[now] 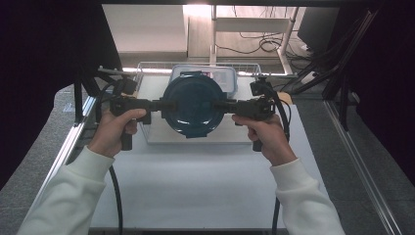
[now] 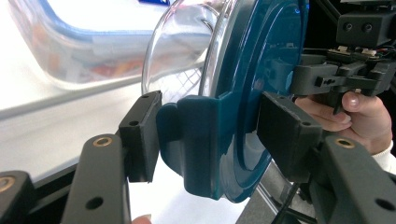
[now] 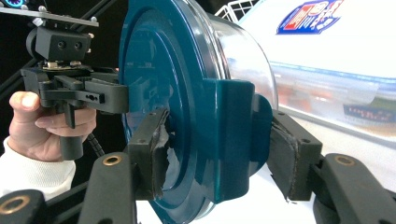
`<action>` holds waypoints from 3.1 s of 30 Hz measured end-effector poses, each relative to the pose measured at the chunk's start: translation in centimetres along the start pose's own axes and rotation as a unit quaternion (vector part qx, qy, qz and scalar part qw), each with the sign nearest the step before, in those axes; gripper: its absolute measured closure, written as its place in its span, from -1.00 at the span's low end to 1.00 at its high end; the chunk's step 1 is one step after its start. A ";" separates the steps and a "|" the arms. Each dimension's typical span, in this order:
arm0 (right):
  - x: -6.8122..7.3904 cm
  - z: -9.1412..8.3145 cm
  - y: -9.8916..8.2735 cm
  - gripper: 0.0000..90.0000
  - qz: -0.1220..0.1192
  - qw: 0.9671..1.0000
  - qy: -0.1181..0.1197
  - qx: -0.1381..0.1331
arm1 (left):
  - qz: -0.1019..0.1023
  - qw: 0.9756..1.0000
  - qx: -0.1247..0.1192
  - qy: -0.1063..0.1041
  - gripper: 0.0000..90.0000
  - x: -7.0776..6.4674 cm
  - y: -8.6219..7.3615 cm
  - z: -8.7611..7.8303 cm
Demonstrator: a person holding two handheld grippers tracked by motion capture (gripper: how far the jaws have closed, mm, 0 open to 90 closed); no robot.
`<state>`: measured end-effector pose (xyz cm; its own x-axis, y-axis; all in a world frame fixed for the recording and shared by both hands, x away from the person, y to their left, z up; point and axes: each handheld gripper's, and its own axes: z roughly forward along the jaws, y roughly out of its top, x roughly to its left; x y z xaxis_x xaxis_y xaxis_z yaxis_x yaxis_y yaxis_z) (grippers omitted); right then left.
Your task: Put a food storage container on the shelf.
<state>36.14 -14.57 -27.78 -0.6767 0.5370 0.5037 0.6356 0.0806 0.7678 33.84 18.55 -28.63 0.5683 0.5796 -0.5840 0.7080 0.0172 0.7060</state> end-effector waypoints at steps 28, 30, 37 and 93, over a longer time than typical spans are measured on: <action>-0.3 -0.7 5.2 -0.03 -0.008 1.000 -0.010 -0.009 | 0.002 1.000 -0.005 -0.014 -0.07 0.1 5.0 0.5; -0.6 -0.6 5.8 -0.03 -0.005 1.000 -0.011 -0.011 | 0.001 1.000 -0.004 -0.014 -0.07 0.3 5.8 0.7; -1.8 0.0 8.0 -0.03 0.002 1.000 -0.012 -0.009 | 0.004 1.000 0.007 -0.008 -0.09 1.1 8.4 1.5; -5.9 2.5 10.0 -0.70 0.044 0.997 -0.047 -0.051 | -0.018 0.997 -0.068 0.043 -0.70 4.3 10.4 4.1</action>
<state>47.44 -14.87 -24.06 -0.5786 0.6150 0.5357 0.6468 -0.0541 0.7608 45.34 17.86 -25.44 0.5012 0.6443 -0.5776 0.6602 0.1467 0.7366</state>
